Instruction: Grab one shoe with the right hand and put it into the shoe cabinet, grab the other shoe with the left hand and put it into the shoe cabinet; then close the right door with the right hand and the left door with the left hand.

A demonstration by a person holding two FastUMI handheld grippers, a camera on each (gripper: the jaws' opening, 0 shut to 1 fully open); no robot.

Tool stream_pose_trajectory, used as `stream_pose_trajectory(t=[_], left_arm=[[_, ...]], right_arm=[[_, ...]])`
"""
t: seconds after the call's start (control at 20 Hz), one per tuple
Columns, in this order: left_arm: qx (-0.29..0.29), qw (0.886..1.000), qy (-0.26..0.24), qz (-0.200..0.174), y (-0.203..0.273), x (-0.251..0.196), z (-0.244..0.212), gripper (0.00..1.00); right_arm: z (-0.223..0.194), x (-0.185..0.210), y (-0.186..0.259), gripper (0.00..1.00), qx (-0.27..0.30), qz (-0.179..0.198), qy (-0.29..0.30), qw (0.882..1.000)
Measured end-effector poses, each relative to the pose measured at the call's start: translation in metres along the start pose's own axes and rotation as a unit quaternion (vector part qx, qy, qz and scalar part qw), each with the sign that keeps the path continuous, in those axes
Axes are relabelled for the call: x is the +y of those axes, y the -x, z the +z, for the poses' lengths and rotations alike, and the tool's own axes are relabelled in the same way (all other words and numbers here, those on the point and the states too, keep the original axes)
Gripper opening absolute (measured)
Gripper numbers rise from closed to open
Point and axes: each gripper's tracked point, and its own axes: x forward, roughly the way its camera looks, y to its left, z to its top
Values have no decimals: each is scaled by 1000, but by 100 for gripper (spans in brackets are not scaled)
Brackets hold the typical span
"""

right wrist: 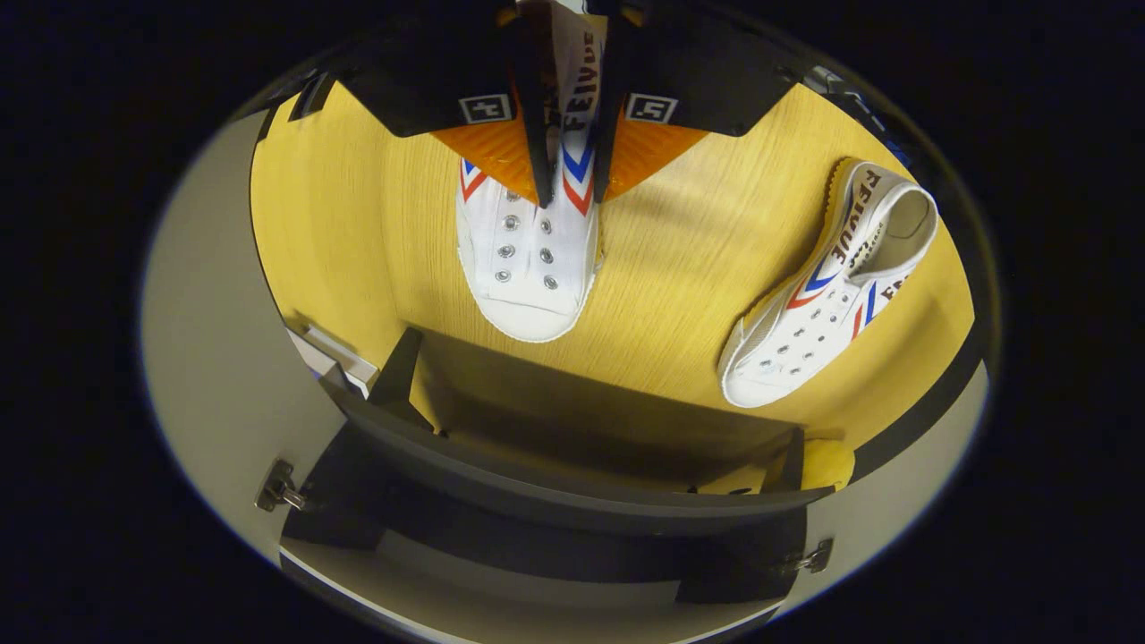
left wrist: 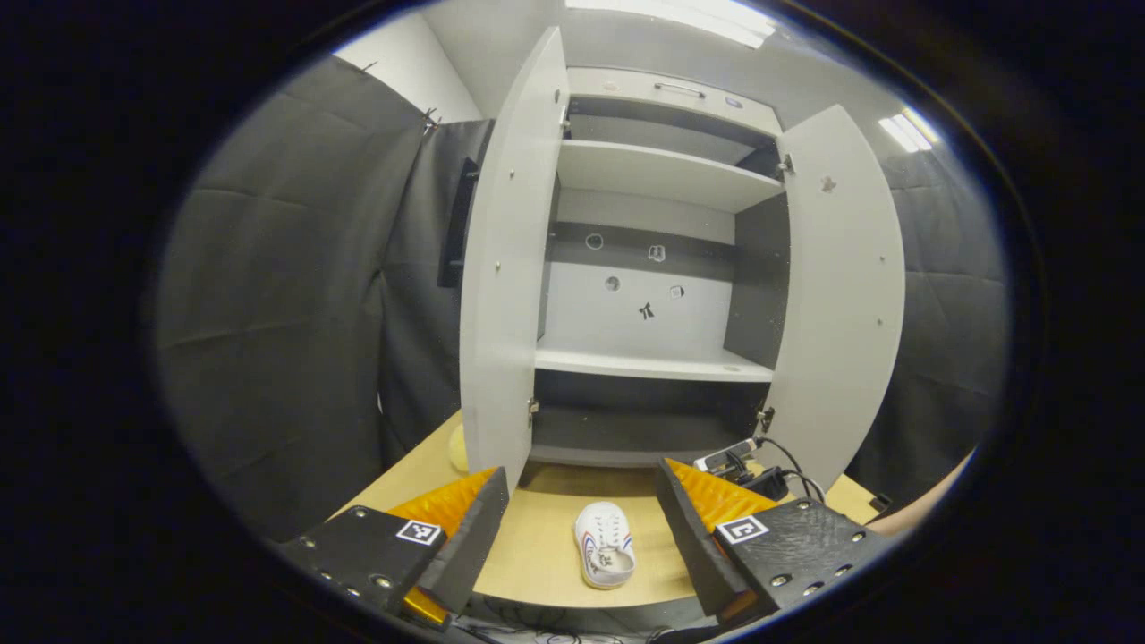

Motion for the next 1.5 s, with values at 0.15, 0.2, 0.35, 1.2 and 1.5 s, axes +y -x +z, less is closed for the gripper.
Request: stream_pose_trajectory(t=[0.15,0.2,0.35,1.2,1.5], left_arm=[[-2,1000,-1,3,3,1,2,94],[-2,1000,-2,4,4,1,1,94],[-2,1000,-7,5,9,1,1,94],[12,999,-10,-37,-7,-4,-17,95],[20,997,-21,-70,-25,-15,-15,94]], right_arm=[[2,-1,5,20,6,11,10,1000],[1,-2,1,12,9,16,5,1000],[1,-1,3,5,21,34,-17,999],[38,-3,170,1,-114,67,-61,989],[112,-7,223,1,-183,79,-87,976]])
